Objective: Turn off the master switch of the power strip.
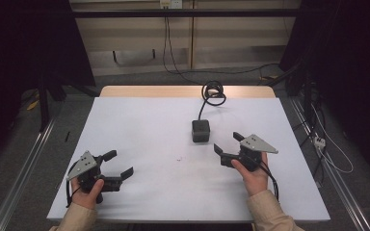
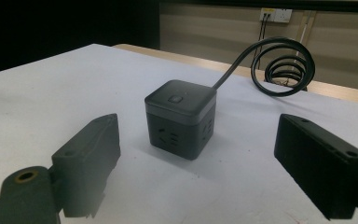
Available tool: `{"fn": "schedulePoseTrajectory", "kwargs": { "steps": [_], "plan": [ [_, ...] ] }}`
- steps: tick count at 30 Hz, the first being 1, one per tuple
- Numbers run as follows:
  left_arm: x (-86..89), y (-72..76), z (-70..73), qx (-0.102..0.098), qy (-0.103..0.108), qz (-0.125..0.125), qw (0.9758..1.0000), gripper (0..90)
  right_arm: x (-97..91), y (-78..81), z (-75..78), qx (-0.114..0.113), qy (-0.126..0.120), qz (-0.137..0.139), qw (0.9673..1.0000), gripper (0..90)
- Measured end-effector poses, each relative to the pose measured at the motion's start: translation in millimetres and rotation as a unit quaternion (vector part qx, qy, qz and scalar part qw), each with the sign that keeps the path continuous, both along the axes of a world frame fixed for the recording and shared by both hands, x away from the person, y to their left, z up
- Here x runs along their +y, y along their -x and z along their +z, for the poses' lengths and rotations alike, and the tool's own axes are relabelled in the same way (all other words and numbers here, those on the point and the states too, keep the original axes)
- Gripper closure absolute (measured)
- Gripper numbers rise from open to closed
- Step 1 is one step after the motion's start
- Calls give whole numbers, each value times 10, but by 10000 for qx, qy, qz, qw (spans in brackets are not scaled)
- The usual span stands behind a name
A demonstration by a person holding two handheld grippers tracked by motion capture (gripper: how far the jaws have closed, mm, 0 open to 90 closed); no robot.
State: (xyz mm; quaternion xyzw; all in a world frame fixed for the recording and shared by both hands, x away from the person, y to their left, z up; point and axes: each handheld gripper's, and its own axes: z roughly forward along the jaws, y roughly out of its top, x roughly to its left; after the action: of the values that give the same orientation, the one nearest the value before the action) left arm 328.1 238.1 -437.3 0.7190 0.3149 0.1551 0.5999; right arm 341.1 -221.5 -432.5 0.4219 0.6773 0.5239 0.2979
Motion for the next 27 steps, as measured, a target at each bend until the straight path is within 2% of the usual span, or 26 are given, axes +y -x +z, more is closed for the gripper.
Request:
{"fn": "schedulePoseTrajectory", "kwargs": {
  "steps": [15, 27],
  "plan": [
    [1, -5, -2, -2, 0, -1, 10000, 44, 48, -124, 36, 35, -36, -73, 10000, 101],
    [-1, -7, -4, 1, -5, -6, 10000, 44, 104, -206, 61, 26, -163, -88, 9998, 88]
  ]
}}
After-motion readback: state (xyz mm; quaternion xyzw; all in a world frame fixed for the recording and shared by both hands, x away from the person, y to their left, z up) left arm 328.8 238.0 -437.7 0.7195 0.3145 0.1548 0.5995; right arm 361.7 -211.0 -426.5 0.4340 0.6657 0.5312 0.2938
